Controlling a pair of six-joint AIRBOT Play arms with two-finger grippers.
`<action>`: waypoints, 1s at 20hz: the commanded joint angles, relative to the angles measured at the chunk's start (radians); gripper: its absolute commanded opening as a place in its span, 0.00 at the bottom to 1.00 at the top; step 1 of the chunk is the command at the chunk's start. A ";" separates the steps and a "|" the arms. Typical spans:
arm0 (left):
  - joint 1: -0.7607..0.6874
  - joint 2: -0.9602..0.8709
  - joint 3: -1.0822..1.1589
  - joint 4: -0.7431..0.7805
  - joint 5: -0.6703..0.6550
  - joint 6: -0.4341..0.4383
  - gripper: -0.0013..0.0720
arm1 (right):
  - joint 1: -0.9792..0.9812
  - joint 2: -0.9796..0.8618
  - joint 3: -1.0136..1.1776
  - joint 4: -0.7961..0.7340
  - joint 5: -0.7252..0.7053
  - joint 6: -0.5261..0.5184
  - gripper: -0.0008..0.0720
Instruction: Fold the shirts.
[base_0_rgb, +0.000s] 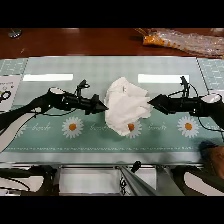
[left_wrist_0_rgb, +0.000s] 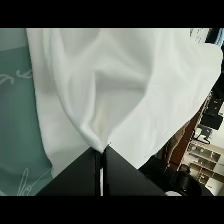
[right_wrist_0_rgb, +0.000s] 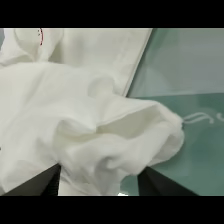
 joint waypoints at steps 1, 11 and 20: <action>0.035 0.015 0.001 -0.001 -0.024 -0.002 0.05 | 0.000 -0.067 -0.002 0.045 -0.107 -0.042 0.76; 0.055 0.018 0.001 -0.001 -0.032 -0.002 0.06 | 0.121 -0.181 -0.001 0.156 -0.224 -0.094 0.29; 0.095 0.118 0.041 0.000 -0.031 0.007 0.05 | 0.000 0.042 0.001 0.312 -0.202 -0.240 0.04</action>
